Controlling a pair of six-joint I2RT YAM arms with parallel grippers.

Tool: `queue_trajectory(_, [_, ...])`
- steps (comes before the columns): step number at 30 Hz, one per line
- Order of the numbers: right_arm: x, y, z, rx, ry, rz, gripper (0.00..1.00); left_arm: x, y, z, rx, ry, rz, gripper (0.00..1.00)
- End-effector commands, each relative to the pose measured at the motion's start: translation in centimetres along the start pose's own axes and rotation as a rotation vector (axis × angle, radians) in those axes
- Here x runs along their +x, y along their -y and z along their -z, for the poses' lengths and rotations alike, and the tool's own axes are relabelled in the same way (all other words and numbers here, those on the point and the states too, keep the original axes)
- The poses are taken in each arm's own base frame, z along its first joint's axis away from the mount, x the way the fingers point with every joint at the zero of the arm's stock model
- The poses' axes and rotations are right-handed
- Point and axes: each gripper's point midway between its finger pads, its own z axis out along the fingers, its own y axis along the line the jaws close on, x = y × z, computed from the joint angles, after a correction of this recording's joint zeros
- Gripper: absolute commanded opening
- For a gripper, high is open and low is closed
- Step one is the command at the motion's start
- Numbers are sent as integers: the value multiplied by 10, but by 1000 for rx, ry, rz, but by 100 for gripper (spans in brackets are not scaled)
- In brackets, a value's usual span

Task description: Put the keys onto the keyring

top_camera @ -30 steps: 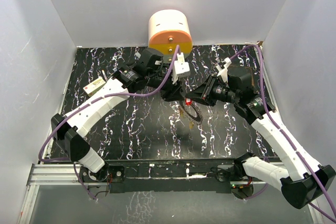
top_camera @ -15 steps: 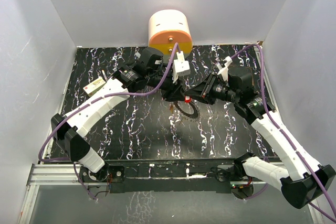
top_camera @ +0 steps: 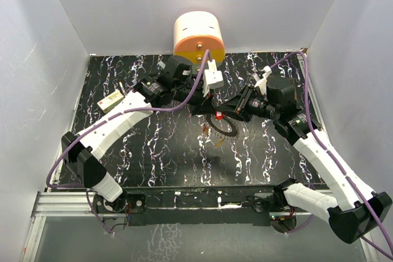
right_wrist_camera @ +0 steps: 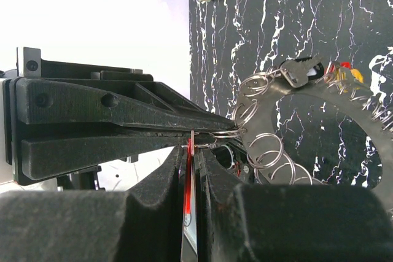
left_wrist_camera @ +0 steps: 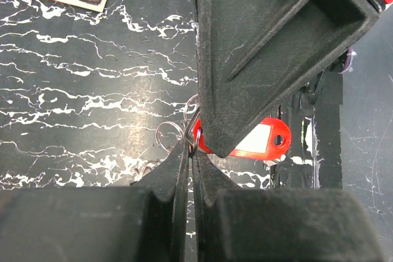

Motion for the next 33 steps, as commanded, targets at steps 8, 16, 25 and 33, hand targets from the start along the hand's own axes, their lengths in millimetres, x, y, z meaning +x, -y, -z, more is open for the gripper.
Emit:
queue_trajectory(8, [-18, -52, 17, -136, 87, 103, 8, -12, 11, 13, 7, 11, -73, 0])
queue_trajectory(16, [-20, -55, 20, -133, 101, 120, 8, -6, 14, 24, -13, -12, -129, 0])
queue_trajectory(25, [-21, -55, 23, -123, 109, 122, 8, 0, 15, 28, -25, -22, -155, 0])
queue_trajectory(33, [-23, -41, 25, -89, 158, 65, 8, -7, 12, 33, -62, -5, -173, 0])
